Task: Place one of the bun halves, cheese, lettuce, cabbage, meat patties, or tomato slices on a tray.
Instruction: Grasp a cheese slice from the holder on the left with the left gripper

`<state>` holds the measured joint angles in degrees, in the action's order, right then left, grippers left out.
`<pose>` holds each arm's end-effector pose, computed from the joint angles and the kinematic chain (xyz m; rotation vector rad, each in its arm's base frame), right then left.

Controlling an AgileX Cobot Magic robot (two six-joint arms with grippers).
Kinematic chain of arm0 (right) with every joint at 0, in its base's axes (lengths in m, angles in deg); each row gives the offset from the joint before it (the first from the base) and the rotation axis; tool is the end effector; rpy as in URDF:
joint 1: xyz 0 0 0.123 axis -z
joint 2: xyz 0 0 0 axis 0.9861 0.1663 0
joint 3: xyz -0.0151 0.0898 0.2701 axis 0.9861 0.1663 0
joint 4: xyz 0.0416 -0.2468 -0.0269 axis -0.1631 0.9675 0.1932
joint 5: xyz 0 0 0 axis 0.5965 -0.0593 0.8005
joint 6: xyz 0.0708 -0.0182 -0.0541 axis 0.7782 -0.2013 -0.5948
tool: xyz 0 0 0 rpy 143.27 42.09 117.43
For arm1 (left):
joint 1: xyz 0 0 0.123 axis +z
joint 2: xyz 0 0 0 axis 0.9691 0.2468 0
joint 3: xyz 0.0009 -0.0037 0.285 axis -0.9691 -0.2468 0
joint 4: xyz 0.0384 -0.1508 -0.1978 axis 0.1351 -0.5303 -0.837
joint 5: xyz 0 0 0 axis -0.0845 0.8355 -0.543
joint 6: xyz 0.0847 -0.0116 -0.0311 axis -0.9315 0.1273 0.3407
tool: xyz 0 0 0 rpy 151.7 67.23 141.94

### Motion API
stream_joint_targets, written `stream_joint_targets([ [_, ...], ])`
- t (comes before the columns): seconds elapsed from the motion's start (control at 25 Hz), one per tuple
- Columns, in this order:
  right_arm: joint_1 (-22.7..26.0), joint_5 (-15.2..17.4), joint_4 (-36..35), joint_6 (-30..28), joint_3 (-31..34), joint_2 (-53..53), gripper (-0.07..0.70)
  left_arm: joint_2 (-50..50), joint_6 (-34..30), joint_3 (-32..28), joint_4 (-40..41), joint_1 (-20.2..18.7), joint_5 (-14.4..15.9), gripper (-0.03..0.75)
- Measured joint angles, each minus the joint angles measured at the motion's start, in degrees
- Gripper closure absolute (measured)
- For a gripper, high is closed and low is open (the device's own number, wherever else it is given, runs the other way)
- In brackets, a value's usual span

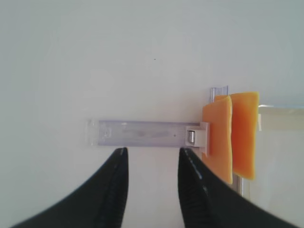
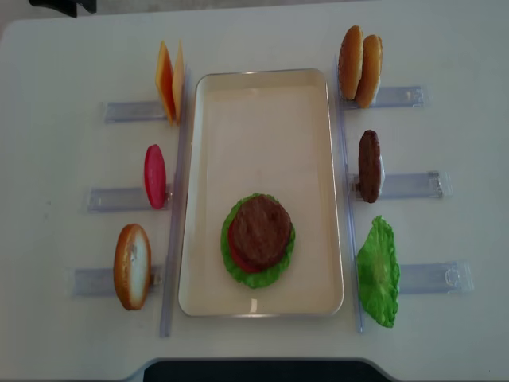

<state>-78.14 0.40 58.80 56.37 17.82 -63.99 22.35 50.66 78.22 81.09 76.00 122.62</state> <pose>-0.0112 -0.0055 0.2769 0.1425 2.0787 -0.0562 0.4053 -0.0004 0.3225 -0.1132 2.6540 -0.0629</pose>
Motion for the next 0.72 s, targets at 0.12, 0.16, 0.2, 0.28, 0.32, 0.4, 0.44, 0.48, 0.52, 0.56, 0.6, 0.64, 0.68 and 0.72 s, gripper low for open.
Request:
stream_joint_targets([
  [0.12, 0.0, 0.0, 0.0, 0.0, 0.0, 0.0, 0.272, 4.1, 0.0, 4.3, -0.2, 0.0, 2.4, 0.441],
  [0.16, 0.0, 0.0, 0.0, 0.0, 0.0, 0.0, 0.272, 5.2, -0.1, 5.7, -0.3, 0.0, 3.2, 0.441],
  [0.2, 0.0, 0.0, 0.0, 0.0, 0.0, 0.0, 0.272, 6.4, -0.1, 7.1, -0.3, 0.0, 3.8, 0.441],
  [0.28, 0.0, 0.0, 0.0, 0.0, 0.0, 0.0, 0.272, 8.5, -0.1, 9.5, -0.4, 0.0, 5.3, 0.44],
  [0.32, 0.0, 0.0, 0.0, 0.0, 0.0, 0.0, 0.272, 9.3, -0.1, 10.6, -0.4, 0.0, 5.8, 0.436],
  [0.4, 0.0, 0.0, 0.0, 0.0, 0.0, 0.0, 0.272, 10.4, 0.4, 12.1, -0.5, 0.0, 6.8, 0.406],
  [0.44, 0.0, 0.0, 0.0, 0.0, 0.0, 0.0, 0.272, 10.6, 0.6, 12.4, -0.5, 0.0, 7.0, 0.377],
  [0.48, 0.0, 0.0, 0.0, 0.0, 0.0, 0.0, 0.272, 10.8, 0.7, 12.6, -0.5, -0.1, 7.1, 0.344],
  [0.52, 0.0, 0.0, 0.0, 0.0, 0.0, 0.0, 0.272, 10.8, 0.8, 12.7, -0.5, -0.2, 7.1, 0.321],
  [0.56, 0.0, 0.0, 0.0, 0.0, 0.0, 0.0, 0.272, 10.8, 0.9, 12.7, -0.5, -0.6, 7.1, 0.3],
  [0.6, 0.0, 0.0, 0.0, 0.0, 0.0, 0.0, 0.272, 10.8, 0.9, 12.7, -0.5, -1.2, 7.1, 0.289],
  [0.64, 0.0, 0.0, 0.0, 0.0, 0.0, 0.0, 0.272, 10.8, 1.1, 12.7, -0.5, -1.8, 7.1, 0.283],
  [0.68, 0.0, 0.0, 0.0, 0.0, 0.0, 0.0, 0.272, 10.8, 1.3, 12.7, -0.5, -2.8, 7.0, 0.279],
  [0.72, 0.0, 0.0, 0.0, 0.0, 0.0, 0.0, 0.272, 10.9, 1.5, 12.7, -0.5, -4.0, 6.9, 0.277],
])
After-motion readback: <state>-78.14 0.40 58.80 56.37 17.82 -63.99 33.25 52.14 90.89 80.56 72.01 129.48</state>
